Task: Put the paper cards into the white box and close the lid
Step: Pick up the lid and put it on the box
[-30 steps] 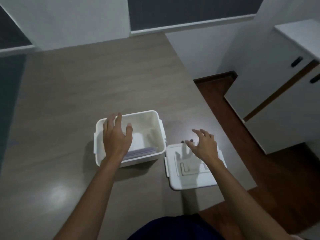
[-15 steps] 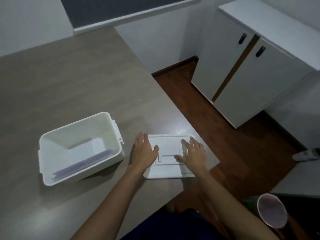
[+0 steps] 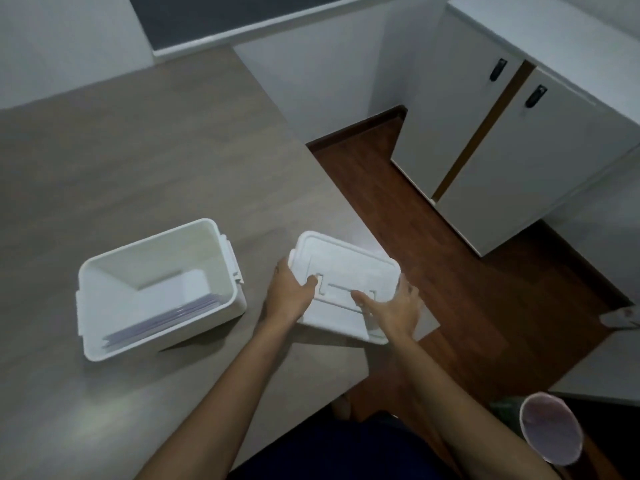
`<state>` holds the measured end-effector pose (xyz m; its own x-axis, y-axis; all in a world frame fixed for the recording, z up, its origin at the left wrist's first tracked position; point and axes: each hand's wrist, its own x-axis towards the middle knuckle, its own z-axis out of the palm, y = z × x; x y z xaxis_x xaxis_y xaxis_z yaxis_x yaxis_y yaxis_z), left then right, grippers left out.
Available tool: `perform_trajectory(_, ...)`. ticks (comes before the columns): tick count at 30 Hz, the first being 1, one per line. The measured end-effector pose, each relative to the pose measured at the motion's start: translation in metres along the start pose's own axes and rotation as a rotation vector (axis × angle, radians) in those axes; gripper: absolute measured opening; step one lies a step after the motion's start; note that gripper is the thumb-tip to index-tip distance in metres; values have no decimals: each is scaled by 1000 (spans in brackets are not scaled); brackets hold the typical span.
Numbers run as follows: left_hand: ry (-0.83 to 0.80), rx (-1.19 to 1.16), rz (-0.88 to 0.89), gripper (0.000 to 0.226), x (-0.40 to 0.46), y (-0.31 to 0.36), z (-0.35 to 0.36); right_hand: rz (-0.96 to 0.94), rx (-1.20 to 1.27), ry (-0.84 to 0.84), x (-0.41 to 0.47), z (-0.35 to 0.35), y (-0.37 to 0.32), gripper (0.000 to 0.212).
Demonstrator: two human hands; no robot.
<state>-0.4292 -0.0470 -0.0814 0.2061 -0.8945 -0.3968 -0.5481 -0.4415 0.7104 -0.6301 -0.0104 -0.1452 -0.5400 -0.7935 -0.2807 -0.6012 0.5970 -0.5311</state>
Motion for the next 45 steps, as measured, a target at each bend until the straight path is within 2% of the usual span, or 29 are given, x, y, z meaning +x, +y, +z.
perform_trajectory(4, 166, 70, 221, 71, -11, 32, -30, 67, 360, -41, -4, 8, -34, 129)
perform_trajectory(7, 319, 81, 271, 71, -16, 38, -71, 16, 502, -44, -16, 17, -76, 122)
perform_trajectory(11, 513, -25, 174, 69, -21, 18, -141, -166, 606, -82, -38, 27, -141, 96)
perform_trajectory(17, 711, -64, -119, 55, -29, -62, -235, -500, 393, -226, -79, 60, -227, 81)
perform_trajectory(21, 692, -56, -249, 48, -32, -115, -258, -581, 282, -284, -104, 84, -245, 80)
perform_trajectory(25, 635, -54, -257, 37, -28, -154, -258, -654, 258, -254, -113, 99, -247, 85)
perform_trajectory(28, 609, -297, -229, 36, -20, -169, -261, -640, 238, -286, -107, 105, -253, 84)
perform_trajectory(32, 403, -713, -327, 52, -10, -182, -270, -560, 296, -405, -101, 111, -267, 86)
perform_trajectory(35, 275, -760, -403, 45, -4, -186, -279, -395, 242, -473, -97, 116, -281, 109)
perform_trajectory(36, 262, -766, -409, 44, -2, -186, -281, -321, 214, -499, -96, 116, -285, 110)
perform_trajectory(39, 227, -819, -409, 43, 2, -191, -287, -232, 172, -517, -97, 117, -293, 88)
perform_trajectory(42, 311, -809, -348, 34, 4, -192, -287, -348, 141, -321, -105, 118, -293, 95)
perform_trajectory(45, 533, -519, -237, 29, 4, -190, -278, -540, 98, -174, -115, 122, -285, 92)
